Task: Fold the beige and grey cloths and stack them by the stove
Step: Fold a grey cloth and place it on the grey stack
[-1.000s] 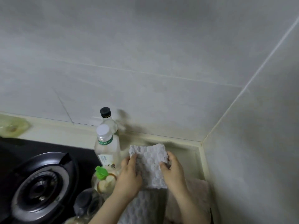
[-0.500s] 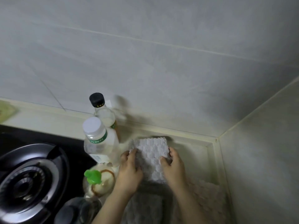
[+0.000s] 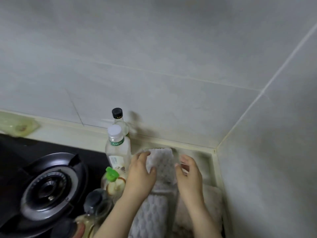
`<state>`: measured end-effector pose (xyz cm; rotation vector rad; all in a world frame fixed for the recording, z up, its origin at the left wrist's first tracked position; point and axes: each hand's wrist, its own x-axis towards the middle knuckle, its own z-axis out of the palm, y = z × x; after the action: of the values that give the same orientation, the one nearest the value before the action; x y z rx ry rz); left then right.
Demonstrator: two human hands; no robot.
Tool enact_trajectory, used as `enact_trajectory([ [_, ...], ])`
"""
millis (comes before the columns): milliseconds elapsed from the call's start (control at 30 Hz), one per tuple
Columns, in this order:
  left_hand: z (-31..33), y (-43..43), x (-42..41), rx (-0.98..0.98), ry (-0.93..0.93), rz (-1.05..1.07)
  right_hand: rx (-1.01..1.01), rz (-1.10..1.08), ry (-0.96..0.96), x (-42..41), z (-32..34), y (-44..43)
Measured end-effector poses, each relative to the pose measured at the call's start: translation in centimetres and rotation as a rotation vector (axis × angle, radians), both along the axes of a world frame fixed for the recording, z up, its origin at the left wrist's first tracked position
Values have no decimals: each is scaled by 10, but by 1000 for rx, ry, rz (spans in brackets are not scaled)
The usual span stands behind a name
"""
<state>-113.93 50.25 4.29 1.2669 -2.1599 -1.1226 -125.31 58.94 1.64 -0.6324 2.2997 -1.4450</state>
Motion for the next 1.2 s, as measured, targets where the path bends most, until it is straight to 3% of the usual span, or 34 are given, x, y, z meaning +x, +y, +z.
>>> enact_trajectory([
  [367,105,60,110,-57,303,107,-365,186,-13,93,107,39],
  [633,142,75,241,-139,384,271,-427,431,13,211,158,32],
  [1200,162,113,694,-286,300,745,-450,951,-144,649,177,0],
])
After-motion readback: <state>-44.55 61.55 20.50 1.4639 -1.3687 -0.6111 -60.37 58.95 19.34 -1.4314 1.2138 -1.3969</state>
